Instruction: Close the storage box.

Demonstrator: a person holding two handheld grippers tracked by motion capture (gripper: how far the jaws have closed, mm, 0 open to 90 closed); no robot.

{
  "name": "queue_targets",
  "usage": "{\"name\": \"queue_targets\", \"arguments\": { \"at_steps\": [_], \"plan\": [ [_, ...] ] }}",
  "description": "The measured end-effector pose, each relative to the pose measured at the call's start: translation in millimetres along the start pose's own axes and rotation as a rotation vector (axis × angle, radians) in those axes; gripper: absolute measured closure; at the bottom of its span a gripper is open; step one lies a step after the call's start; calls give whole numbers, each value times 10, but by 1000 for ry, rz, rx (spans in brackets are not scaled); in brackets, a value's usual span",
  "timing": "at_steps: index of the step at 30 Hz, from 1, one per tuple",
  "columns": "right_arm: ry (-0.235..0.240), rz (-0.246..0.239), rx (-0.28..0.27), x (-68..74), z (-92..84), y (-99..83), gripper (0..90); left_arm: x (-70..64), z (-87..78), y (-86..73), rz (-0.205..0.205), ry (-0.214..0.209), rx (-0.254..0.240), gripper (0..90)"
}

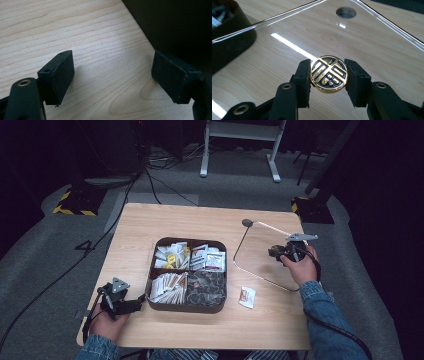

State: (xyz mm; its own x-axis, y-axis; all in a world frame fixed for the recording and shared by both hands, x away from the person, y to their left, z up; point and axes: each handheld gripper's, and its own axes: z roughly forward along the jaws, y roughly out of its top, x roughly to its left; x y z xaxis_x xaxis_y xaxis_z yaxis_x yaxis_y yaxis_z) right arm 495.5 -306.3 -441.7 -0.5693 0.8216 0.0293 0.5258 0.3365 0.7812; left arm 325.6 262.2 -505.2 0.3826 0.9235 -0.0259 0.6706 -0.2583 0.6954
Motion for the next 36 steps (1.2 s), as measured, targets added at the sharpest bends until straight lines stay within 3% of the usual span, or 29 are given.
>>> {"name": "queue_targets", "arguments": {
  "at_steps": [10,21,36],
  "plan": [
    [37,-28,-41,146,-241,276,585,-1,0,-1,-1,0,0,190],
    [82,-61,-48,359,-296,482,586,-4,2,1,-2,3,0,190],
    [169,-110,-43,925,-236,803,586,-14,16,15,-8,8,0,188]
  ]
}}
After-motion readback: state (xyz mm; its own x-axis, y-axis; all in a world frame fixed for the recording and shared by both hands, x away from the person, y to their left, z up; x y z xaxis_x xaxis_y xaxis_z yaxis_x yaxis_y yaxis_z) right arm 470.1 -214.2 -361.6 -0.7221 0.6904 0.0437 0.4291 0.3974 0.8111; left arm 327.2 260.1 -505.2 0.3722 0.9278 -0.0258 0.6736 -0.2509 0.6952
